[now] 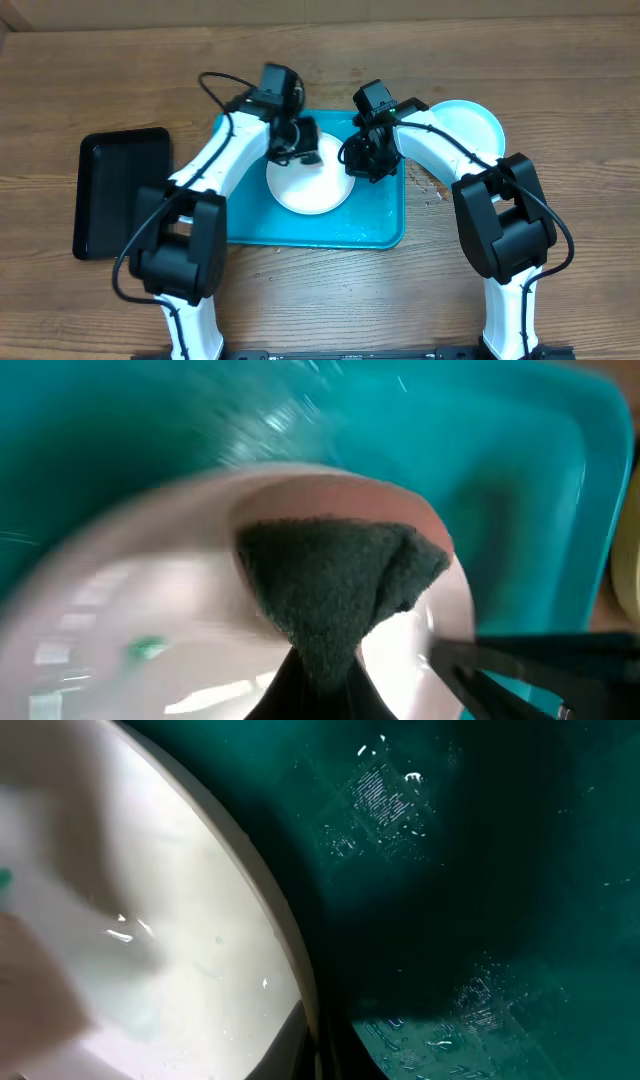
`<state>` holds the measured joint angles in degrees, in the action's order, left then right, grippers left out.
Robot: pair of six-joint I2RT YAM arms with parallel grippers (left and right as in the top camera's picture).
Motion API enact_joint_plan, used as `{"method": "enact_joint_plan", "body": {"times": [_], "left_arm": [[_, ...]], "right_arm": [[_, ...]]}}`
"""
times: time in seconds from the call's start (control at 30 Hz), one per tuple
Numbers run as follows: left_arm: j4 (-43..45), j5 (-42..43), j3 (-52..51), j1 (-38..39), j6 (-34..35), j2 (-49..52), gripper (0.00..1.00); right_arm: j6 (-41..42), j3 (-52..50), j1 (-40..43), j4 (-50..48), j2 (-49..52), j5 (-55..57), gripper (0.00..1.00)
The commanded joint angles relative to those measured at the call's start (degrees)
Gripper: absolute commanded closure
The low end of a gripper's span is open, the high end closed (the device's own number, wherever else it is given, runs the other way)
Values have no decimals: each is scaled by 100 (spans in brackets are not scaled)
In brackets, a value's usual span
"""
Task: Clean dirty plates on tray and stack at the side
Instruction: 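Scrub the pink plate with the sponge in the left gripper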
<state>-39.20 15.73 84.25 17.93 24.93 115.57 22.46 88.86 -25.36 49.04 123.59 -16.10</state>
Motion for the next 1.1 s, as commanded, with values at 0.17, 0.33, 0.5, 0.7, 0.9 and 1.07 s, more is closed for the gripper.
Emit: {"method": "enact_joint_plan", "body": {"times": [0.17,0.33,0.5,0.7,0.9,1.07], "left_arm": [[-153,-1462,-136,162,-7,796,96],[-328,-3394,-131,24,-11,881,96],[-363,-4937,-109,0,-9,872,96],[-448,-5897,-72,0,-4,535,96],[-380,-4649,-72,-2,92,-570,96],[-319,-1167,-98,4,-358,-669,96]], "right_arm": [[9,-35,61,37,-13,339,96],[9,-35,61,74,-13,341,96],[9,-35,61,120,-13,341,96],[9,-35,61,120,-13,341,96],[9,-35,61,81,-13,341,96],[9,-35,61,-17,-13,341,96]]}}
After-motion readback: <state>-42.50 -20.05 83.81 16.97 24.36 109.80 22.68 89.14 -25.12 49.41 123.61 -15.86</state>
